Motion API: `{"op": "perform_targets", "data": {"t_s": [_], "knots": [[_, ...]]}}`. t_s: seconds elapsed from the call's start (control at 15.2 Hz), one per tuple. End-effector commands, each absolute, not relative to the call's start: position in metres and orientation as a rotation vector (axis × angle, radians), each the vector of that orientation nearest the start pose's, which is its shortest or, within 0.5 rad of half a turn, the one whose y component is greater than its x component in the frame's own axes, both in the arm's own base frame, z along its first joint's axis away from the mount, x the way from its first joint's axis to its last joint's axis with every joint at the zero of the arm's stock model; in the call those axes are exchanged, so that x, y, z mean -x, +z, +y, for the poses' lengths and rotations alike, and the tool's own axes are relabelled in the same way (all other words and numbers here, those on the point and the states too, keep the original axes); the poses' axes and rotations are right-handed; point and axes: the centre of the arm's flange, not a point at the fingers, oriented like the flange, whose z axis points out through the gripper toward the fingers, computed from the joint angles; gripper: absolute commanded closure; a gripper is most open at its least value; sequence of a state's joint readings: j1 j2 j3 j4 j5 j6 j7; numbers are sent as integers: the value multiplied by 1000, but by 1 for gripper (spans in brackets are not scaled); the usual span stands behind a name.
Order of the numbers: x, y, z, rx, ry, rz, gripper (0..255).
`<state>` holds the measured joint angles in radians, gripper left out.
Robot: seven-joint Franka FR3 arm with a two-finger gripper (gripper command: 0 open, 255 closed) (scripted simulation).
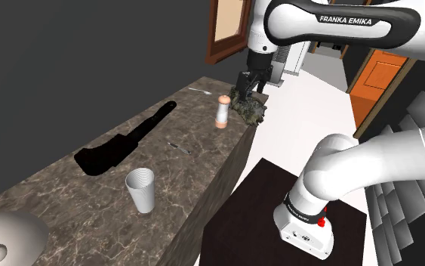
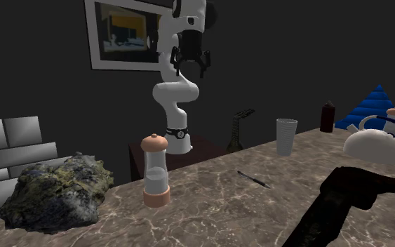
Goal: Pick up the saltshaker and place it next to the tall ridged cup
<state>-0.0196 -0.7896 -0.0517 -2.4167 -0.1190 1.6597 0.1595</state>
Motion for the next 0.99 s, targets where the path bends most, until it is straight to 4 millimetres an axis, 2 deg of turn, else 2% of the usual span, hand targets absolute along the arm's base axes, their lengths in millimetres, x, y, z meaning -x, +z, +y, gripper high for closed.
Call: {"op": "perform_targets", "data": {"t_s": [0.0,0.92], "knots": [[-312,571,-38,3204,-58,334,0],[-428,498,-181,3069,-61,278,0]]}}
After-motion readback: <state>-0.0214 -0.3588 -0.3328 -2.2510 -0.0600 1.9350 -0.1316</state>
